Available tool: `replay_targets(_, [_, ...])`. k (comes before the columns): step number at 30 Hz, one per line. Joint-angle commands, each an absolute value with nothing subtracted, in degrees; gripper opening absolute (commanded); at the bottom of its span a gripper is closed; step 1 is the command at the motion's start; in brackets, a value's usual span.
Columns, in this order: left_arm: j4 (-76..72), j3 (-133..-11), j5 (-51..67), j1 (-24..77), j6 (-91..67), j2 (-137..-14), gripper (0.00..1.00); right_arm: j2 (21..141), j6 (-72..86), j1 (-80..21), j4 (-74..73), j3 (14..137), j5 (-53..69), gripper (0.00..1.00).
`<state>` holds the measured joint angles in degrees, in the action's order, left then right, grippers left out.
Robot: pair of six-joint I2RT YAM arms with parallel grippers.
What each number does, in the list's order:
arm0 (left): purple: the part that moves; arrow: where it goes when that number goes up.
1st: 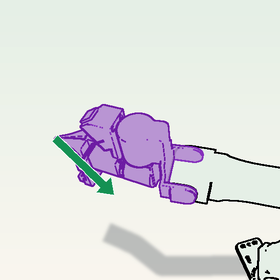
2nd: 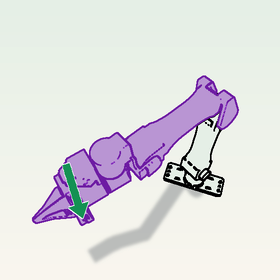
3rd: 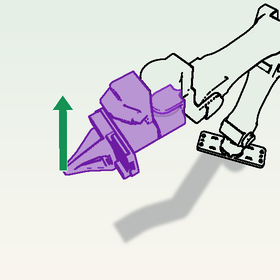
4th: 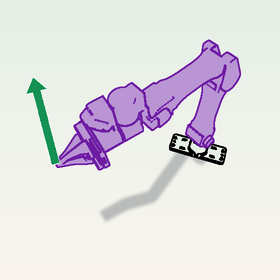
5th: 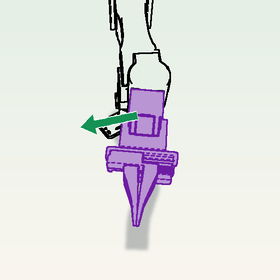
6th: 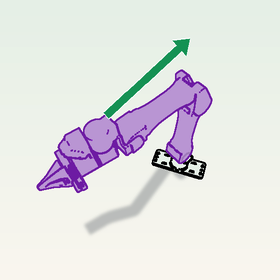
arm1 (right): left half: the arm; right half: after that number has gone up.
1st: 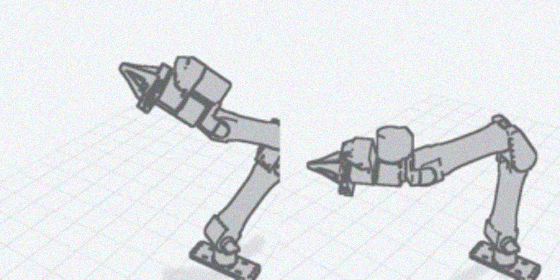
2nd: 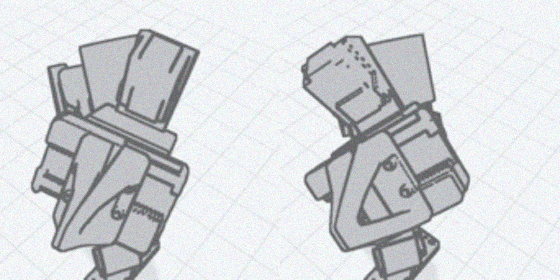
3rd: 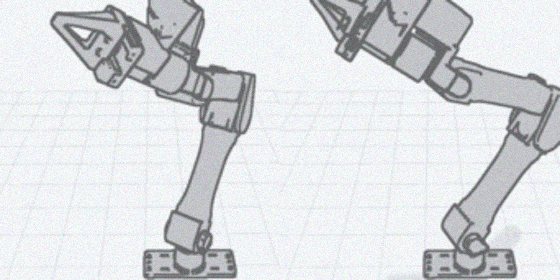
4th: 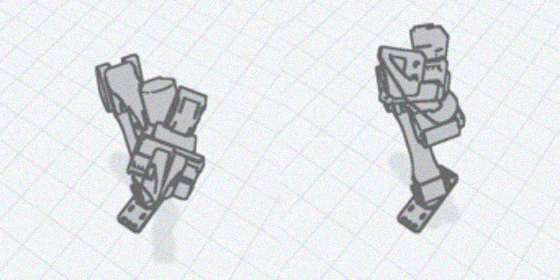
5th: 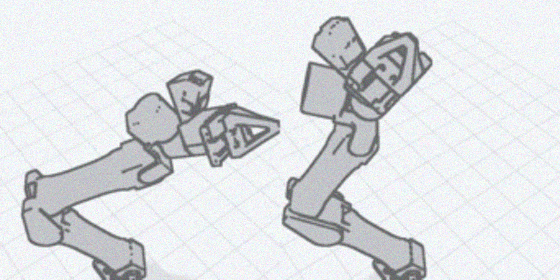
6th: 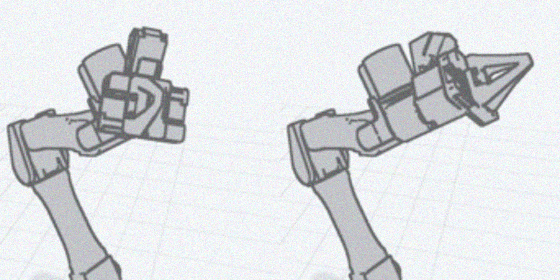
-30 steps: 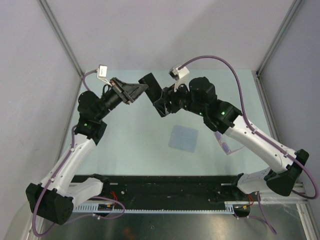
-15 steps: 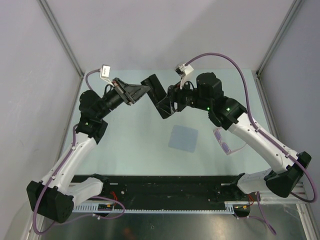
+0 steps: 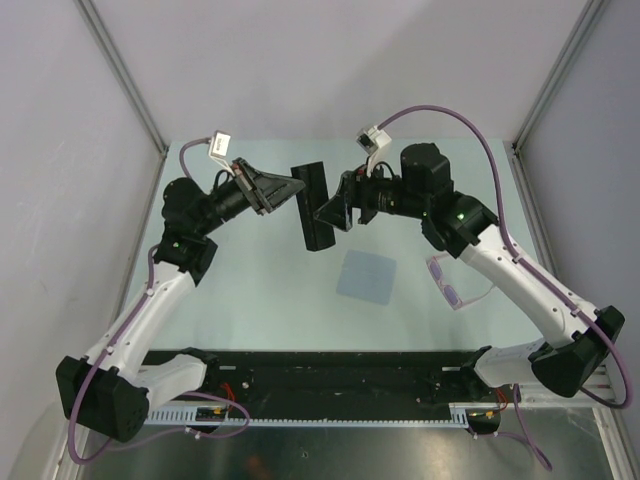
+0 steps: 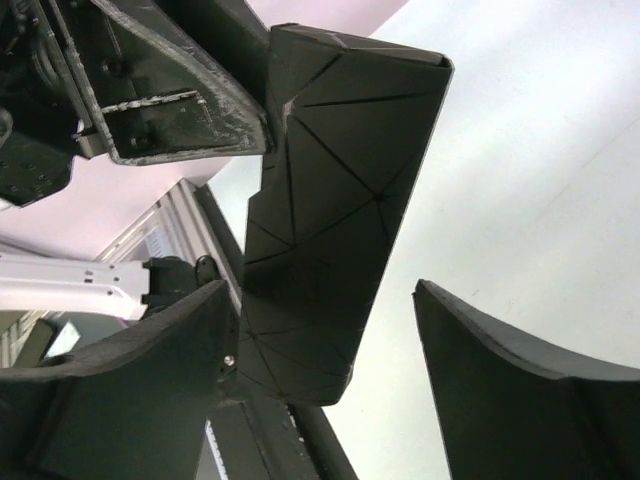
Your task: Organize the sunglasses
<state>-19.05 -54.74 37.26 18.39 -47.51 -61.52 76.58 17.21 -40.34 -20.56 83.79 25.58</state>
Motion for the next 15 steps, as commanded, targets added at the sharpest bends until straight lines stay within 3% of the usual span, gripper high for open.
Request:
replay_targets(1, [-21.5,-55.7,37.4,18.0,-46.6,-60.9,0.0,75.9,16.5,-43.1,-19.7,83.8,17.1,0.86])
replay_targets(2, [-21.4,-55.5,37.0,18.0,-46.6,-60.8,0.0,76.0,16.0,-44.1,-19.5,83.8,14.6,0.92])
replay_targets(6, [-20.7,-55.3,34.5,18.0,-45.8,-60.9,0.0,76.9,17.2,-46.4,-18.0,83.9,9.0,0.96])
replay_targets(15, [-17.6,-56.6,33.4,18.0,-43.6,-60.8,0.0,79.9,18.8,-46.8,-21.3,85.9,0.7,0.87])
